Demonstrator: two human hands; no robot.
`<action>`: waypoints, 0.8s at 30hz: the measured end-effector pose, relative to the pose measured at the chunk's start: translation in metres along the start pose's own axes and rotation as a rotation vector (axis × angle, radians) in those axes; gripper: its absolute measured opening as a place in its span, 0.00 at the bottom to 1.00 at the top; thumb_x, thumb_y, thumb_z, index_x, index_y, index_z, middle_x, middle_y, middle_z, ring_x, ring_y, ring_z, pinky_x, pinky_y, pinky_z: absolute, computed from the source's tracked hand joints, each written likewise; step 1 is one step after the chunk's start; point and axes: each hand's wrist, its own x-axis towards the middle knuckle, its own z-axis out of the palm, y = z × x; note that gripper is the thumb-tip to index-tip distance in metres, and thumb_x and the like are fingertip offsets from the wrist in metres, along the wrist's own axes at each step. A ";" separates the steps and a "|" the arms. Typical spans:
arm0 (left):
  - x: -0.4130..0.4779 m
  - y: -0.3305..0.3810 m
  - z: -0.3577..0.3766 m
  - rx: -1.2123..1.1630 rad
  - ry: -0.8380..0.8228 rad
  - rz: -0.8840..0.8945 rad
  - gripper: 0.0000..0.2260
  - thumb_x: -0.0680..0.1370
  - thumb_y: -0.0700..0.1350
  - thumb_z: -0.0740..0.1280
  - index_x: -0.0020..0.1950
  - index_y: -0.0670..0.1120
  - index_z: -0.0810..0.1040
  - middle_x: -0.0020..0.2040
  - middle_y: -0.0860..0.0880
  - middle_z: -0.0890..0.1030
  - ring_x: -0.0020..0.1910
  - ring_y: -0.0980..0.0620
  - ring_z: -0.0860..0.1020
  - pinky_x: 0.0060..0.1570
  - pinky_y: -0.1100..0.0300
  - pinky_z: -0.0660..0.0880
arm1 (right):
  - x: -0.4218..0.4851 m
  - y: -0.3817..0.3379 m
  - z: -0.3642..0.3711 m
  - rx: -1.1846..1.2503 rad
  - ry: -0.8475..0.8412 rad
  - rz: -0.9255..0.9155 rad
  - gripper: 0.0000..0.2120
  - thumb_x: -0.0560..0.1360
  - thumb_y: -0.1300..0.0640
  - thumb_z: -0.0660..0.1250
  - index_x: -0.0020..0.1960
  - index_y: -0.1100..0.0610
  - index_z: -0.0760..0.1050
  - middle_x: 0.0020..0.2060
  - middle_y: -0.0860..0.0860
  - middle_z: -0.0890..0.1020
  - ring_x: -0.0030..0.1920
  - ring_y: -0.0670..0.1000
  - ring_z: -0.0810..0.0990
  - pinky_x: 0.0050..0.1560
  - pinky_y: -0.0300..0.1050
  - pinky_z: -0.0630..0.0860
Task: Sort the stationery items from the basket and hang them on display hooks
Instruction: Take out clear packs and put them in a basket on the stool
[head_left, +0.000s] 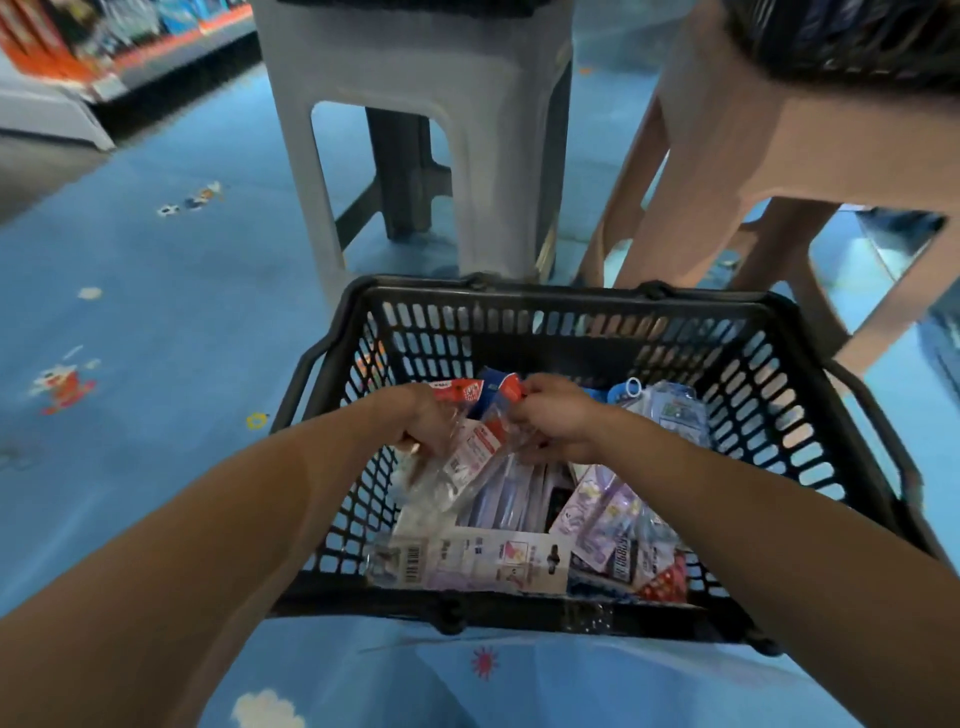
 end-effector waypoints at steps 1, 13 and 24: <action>0.001 0.000 0.000 -0.046 -0.029 -0.009 0.15 0.74 0.37 0.77 0.58 0.41 0.79 0.53 0.46 0.82 0.47 0.49 0.79 0.51 0.57 0.81 | 0.000 0.000 -0.003 0.022 0.014 -0.012 0.05 0.80 0.63 0.67 0.52 0.54 0.75 0.41 0.55 0.85 0.40 0.52 0.86 0.39 0.49 0.84; 0.008 0.003 0.011 0.152 0.065 0.106 0.19 0.76 0.48 0.74 0.66 0.47 0.76 0.59 0.46 0.82 0.56 0.46 0.82 0.61 0.49 0.80 | 0.006 0.001 -0.021 0.083 0.265 -0.111 0.08 0.76 0.56 0.75 0.42 0.54 0.77 0.37 0.53 0.83 0.39 0.52 0.80 0.39 0.45 0.72; 0.005 0.006 0.007 -0.068 0.309 0.238 0.20 0.75 0.51 0.77 0.59 0.47 0.71 0.52 0.46 0.80 0.50 0.47 0.81 0.52 0.50 0.82 | -0.006 0.002 -0.026 0.169 0.155 -0.090 0.03 0.82 0.54 0.67 0.54 0.53 0.77 0.42 0.52 0.86 0.47 0.53 0.85 0.48 0.53 0.80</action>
